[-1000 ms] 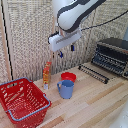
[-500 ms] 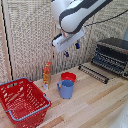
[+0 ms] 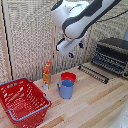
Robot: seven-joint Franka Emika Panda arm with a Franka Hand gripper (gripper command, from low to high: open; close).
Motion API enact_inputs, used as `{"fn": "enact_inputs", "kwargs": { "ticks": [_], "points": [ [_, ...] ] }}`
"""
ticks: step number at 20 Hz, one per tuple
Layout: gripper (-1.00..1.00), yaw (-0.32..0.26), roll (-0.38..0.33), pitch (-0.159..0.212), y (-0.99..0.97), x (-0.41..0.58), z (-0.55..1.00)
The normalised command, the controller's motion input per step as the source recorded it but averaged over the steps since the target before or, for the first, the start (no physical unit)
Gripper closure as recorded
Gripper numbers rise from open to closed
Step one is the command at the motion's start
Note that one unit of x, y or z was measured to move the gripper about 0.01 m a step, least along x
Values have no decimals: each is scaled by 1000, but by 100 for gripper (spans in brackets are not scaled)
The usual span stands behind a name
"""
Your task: Extend the gripper towards the oven tray handle. Grasp the handle and carefully pull the tray out of the oven. Move the gripper above the red bowl. Grab the red bowl gently. Lift the bowl and place it onto the oven tray.
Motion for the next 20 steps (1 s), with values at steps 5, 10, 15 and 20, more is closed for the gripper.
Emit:
{"fn": "enact_inputs", "kwargs": {
  "ticks": [5, 10, 15, 20],
  "points": [
    [-100, 138, -251, -32, -298, 279, -195],
    [-100, 118, -247, -11, -371, 238, -265],
    [-100, 75, -241, -16, -543, 39, -213],
    [-100, 47, -251, -33, -563, -80, -126]
  ]
}}
